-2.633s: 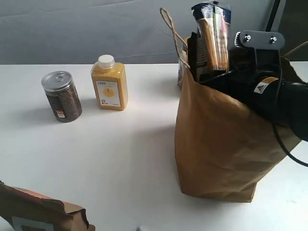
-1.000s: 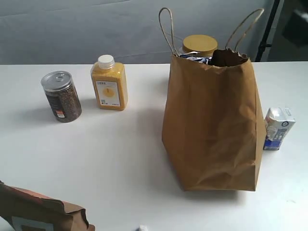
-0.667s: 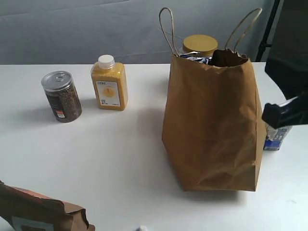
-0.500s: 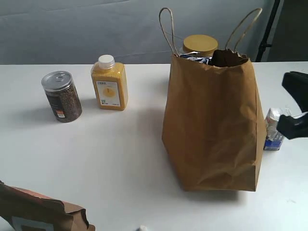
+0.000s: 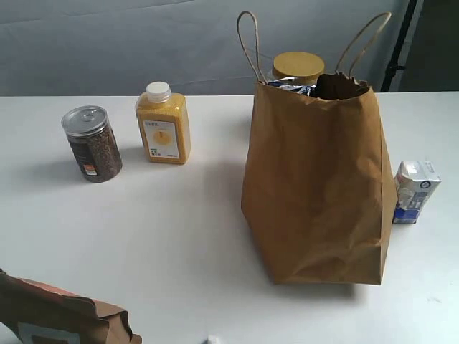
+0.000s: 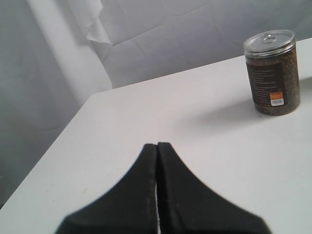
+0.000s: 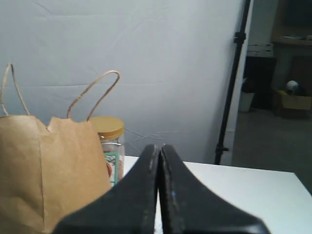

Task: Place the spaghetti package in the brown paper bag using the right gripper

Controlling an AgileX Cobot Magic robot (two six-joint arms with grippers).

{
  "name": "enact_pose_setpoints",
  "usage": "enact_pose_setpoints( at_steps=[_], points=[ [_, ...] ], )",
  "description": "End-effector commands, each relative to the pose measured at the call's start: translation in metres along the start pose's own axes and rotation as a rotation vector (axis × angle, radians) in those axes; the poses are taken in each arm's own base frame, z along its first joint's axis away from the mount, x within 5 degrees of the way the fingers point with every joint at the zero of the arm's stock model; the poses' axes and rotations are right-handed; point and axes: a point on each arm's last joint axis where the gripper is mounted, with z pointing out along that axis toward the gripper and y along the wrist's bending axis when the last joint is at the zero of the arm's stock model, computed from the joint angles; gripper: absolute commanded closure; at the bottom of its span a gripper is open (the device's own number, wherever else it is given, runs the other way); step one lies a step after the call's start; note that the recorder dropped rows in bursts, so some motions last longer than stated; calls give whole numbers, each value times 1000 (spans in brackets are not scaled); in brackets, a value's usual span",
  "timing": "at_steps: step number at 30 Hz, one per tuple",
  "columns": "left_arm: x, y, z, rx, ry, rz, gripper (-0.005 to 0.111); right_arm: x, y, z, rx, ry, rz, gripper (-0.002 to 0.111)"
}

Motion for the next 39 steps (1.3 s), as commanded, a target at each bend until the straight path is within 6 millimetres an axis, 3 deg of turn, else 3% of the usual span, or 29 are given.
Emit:
enact_pose_setpoints(
  at_steps=[1, 8, 14, 21, 24, 33, 39],
  points=[
    [1, -1, 1, 4, 0, -7, 107, 11, -4, -19, 74, 23, -28, 108],
    [1, -1, 1, 4, 0, -7, 107, 26, -2, -40, 104, -95, 28, 108],
    [1, -1, 1, 4, 0, -7, 107, 31, -1, -38, 87, -80, 143, 108],
    [1, -1, 1, 4, 0, -7, 107, 55, -1, -33, 99, -63, 195, 108],
    [1, -1, 1, 4, 0, -7, 107, 67, 0, -31, 100, -28, 192, 108],
    [1, -1, 1, 4, 0, -7, 107, 71, 0, -31, 94, 21, 68, 108],
    [1, -1, 1, 4, 0, -7, 107, 75, 1, -31, 93, 63, 92, 108]
  ],
)
